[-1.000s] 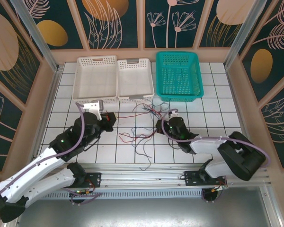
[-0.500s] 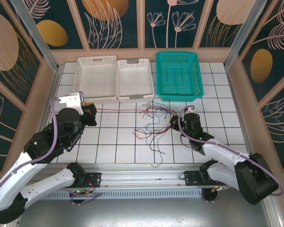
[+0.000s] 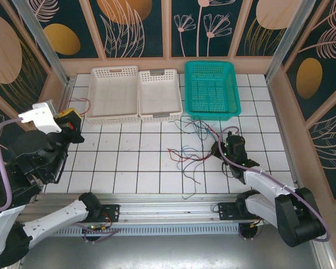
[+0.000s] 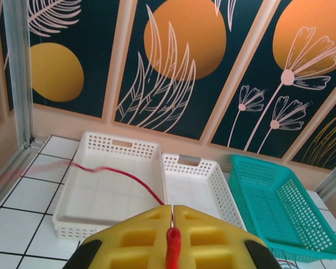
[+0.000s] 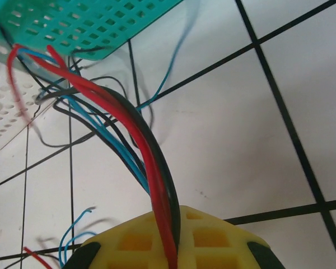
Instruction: Untangle the cables
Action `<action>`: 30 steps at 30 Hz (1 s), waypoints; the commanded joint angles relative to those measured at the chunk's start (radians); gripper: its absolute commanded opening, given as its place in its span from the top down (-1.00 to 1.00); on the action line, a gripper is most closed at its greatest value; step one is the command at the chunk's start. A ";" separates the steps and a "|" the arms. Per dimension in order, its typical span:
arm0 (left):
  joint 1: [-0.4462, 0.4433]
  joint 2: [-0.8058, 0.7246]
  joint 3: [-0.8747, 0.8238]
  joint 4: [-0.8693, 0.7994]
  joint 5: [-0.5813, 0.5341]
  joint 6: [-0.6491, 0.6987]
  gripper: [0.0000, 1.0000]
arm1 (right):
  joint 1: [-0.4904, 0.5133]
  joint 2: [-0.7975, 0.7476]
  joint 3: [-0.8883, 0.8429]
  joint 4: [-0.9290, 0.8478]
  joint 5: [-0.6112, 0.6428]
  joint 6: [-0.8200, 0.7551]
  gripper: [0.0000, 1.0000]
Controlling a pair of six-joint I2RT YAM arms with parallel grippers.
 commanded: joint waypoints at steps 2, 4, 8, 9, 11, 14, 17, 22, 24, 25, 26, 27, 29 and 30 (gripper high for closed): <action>0.002 0.020 0.002 -0.003 -0.012 0.039 1.00 | -0.010 -0.003 -0.013 0.026 -0.057 -0.017 1.00; 0.002 0.029 -0.010 0.027 -0.012 0.055 1.00 | -0.010 -0.031 -0.022 0.055 -0.085 -0.018 1.00; 0.003 0.061 -0.003 0.092 -0.033 0.119 1.00 | -0.009 -0.098 -0.033 0.102 -0.156 -0.042 1.00; 0.002 0.072 0.002 0.108 -0.044 0.137 1.00 | -0.009 -0.118 -0.035 0.104 -0.168 -0.049 1.00; 0.003 0.097 0.014 0.141 -0.057 0.171 1.00 | -0.009 -0.162 -0.041 0.110 -0.186 -0.058 1.00; 0.003 0.130 0.013 0.204 -0.073 0.220 1.00 | -0.007 -0.231 -0.050 0.114 -0.210 -0.067 1.00; 0.003 0.160 -0.016 0.285 -0.105 0.274 1.00 | -0.006 -0.286 -0.049 0.104 -0.227 -0.072 1.00; 0.013 0.219 -0.074 0.429 -0.137 0.378 1.00 | -0.005 -0.323 -0.018 0.059 -0.227 -0.093 1.00; 0.035 0.249 -0.092 0.480 -0.132 0.412 1.00 | -0.006 -0.333 -0.007 0.056 -0.241 -0.094 1.00; 0.052 0.262 -0.099 0.498 -0.124 0.421 1.00 | -0.004 -0.337 -0.001 0.055 -0.246 -0.094 1.00; 0.081 0.276 -0.106 0.510 -0.098 0.420 1.00 | -0.004 -0.343 0.006 0.055 -0.254 -0.094 1.00; 0.118 0.290 -0.110 0.522 -0.055 0.414 1.00 | -0.003 -0.347 0.012 0.055 -0.263 -0.097 1.00; 0.194 0.316 -0.116 0.539 0.026 0.391 1.00 | 0.001 -0.357 0.030 0.047 -0.272 -0.105 1.00; 0.230 0.329 -0.123 0.554 0.064 0.384 1.00 | 0.004 -0.361 0.041 0.037 -0.270 -0.111 1.00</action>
